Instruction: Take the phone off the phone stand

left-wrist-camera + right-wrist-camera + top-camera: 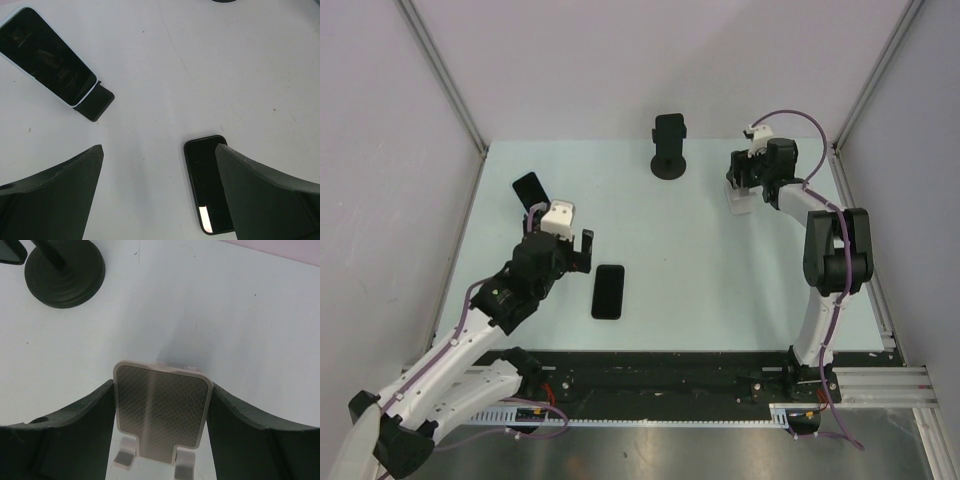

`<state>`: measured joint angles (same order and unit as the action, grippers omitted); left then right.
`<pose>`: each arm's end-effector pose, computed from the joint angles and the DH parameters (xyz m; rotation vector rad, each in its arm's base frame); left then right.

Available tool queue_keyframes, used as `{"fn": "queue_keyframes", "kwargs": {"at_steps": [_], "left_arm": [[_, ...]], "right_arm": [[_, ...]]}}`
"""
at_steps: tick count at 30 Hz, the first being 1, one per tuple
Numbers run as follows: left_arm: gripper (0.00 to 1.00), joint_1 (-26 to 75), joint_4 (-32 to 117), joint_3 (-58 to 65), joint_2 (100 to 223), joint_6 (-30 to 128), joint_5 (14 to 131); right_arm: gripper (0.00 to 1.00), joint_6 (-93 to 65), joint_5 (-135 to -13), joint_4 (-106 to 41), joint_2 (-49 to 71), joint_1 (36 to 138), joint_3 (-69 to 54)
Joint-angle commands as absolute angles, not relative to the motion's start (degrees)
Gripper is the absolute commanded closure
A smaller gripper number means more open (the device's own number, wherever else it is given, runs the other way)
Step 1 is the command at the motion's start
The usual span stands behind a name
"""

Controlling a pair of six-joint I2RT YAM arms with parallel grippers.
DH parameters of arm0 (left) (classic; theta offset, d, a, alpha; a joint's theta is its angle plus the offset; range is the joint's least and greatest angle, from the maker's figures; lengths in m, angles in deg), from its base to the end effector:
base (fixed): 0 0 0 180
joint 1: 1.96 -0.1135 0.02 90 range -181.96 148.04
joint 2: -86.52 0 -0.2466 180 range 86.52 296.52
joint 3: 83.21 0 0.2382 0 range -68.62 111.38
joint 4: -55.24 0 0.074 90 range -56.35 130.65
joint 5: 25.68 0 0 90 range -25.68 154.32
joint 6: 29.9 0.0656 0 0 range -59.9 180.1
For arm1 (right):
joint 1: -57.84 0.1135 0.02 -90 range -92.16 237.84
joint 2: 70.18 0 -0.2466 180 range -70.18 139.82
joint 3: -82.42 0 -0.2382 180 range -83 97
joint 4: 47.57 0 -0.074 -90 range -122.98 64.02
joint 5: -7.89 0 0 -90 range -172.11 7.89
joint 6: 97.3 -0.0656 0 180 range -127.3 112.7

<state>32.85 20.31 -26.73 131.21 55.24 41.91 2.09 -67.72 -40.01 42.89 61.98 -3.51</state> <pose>0.1799 -0.0946 0.2827 0.2545 1.9266 -0.0725 0.4625 0.0498 0.2013 -0.3941 1.9856 0.1974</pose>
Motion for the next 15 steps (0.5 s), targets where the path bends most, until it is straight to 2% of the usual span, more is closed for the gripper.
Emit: {"fn": "queue_keyframes", "kwargs": {"at_steps": [1, 8, 15], "left_arm": [[0.0, 32.23, 22.99, -27.05, 131.7, 57.47, 40.95], [0.0, 31.88, 23.08, -27.05, 132.4, 57.29, 41.03], [0.0, 31.79, 23.16, -27.13, 132.49, 57.29, 41.21]], "right_arm": [[0.97, -1.66, -69.08, -43.0, 45.04, 61.44, -0.82], [0.97, -9.21, -79.2, -40.73, 44.6, 61.44, -0.82], [0.97, -11.95, -80.71, -37.56, 44.6, 62.15, -0.21]]}}
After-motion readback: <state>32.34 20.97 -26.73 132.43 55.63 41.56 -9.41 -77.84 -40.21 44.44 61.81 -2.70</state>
